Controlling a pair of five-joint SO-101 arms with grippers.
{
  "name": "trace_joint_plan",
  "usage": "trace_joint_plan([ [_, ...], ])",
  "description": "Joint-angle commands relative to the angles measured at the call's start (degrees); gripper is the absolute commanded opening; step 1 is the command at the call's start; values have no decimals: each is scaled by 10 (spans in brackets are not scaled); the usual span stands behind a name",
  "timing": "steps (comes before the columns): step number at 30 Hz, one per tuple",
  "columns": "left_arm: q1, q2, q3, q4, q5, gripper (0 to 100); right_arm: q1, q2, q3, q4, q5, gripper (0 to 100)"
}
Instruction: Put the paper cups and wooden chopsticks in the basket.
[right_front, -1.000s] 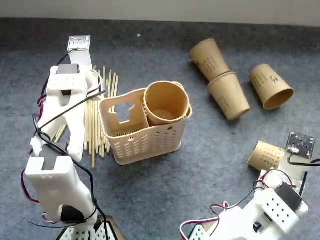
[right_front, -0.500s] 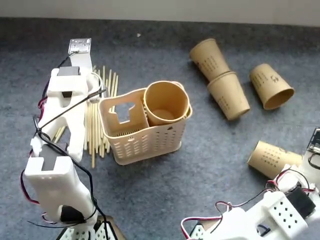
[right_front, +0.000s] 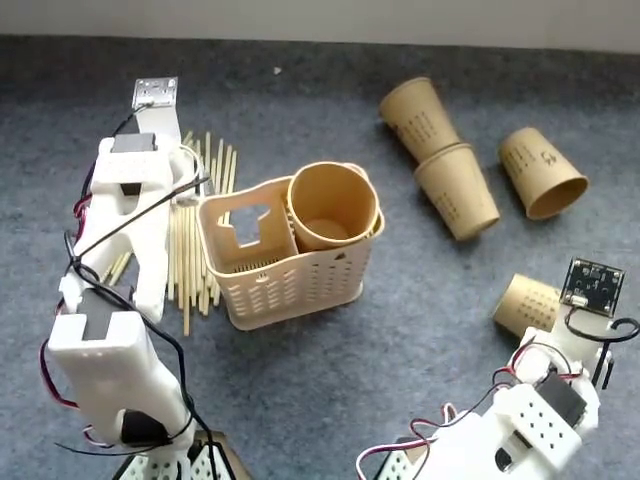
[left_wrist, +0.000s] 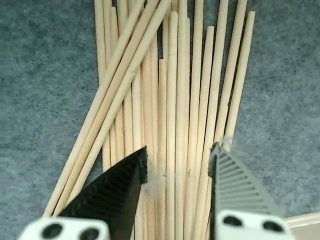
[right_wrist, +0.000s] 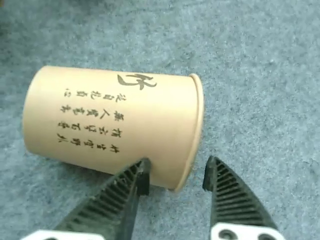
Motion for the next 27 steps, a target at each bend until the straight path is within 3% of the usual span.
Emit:
trace_joint_plan([
  [1, -6, -11, -3, -3, -1, 221, -16, 7, 3, -9, 5, 43],
  [2, -6, -11, -3, -4, -1, 221, -17, 7, 3, -9, 5, 0],
  [13, -6, -10, -2, -4, -1, 221, -15, 3, -7, -8, 5, 5],
  [21, -4, -9, -2, -5, -1, 221, -17, 4, -228, -6, 4, 5],
  [27, -4, -9, 0, -6, -1, 222, -104, 5, -413, -8, -11, 5],
])
